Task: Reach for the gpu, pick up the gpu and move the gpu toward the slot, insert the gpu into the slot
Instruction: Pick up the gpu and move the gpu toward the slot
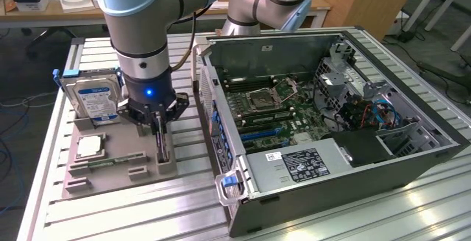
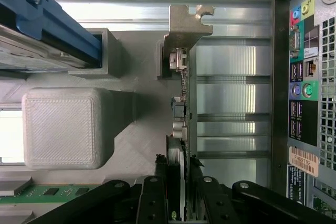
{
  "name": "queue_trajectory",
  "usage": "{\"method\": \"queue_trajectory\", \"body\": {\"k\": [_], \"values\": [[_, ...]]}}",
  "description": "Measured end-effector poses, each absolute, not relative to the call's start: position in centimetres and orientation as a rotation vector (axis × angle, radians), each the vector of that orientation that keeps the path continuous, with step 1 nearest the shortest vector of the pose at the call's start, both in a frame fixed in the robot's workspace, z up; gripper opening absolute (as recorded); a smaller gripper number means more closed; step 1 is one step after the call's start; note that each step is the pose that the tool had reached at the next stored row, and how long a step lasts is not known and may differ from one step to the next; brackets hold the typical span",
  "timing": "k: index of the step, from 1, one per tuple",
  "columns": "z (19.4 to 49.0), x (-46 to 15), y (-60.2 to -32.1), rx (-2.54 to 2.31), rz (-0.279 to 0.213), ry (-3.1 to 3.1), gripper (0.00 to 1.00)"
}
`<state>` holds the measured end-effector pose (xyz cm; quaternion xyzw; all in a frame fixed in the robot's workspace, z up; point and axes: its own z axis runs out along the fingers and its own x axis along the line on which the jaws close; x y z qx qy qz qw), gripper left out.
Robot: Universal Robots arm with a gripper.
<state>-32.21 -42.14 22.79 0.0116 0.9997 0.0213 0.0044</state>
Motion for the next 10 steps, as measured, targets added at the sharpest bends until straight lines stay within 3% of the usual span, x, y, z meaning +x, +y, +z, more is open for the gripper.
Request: {"method": "queue_trajectory", "body": {"k": [10], "values": [[22.79, -32.21, -42.14, 0.036, 0.067, 3.132, 0.26]]}}
